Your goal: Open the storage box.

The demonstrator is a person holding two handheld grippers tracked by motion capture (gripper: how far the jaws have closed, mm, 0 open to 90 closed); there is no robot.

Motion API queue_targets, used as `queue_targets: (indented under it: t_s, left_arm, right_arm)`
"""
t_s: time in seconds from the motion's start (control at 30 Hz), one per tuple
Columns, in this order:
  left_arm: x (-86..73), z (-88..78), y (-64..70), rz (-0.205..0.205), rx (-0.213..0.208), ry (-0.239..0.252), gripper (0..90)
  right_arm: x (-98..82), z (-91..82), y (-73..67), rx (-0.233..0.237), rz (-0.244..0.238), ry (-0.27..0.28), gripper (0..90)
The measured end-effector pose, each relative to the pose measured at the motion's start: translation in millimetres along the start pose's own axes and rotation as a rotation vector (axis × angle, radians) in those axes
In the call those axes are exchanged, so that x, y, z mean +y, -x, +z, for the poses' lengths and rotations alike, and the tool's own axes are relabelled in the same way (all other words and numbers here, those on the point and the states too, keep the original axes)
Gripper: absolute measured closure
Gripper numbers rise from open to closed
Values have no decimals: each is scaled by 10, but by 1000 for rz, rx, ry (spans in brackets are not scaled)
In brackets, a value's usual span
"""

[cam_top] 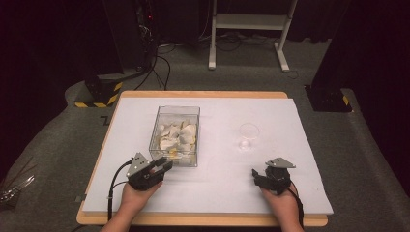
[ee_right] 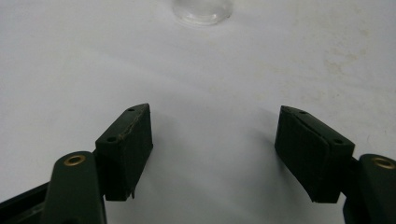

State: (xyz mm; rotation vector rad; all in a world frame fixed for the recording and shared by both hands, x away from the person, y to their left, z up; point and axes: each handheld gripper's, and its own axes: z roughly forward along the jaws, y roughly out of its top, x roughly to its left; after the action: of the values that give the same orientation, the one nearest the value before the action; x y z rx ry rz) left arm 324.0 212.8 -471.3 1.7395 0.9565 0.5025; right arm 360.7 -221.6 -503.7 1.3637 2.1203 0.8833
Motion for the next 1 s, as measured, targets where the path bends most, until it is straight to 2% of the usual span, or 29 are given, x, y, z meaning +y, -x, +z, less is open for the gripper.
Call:
queue_targets:
  t_s: [0.3,0.7,0.77,1.0]
  left_arm:
    - [-47,-131,101,28,-1,-18,660]
    - [-176,-266,188,-10,-17,26,666]
    - [-196,-291,199,7,-20,30,667]
    - [-212,-357,230,24,-26,30,677]
  right_arm:
    - [-1,-4,-7,-1,2,-3,276]
    - [-1,-4,-7,-3,-3,-1,276]
    - [-1,-3,-6,-2,-4,-1,277]
    - [-1,-5,-8,-1,0,-2,278]
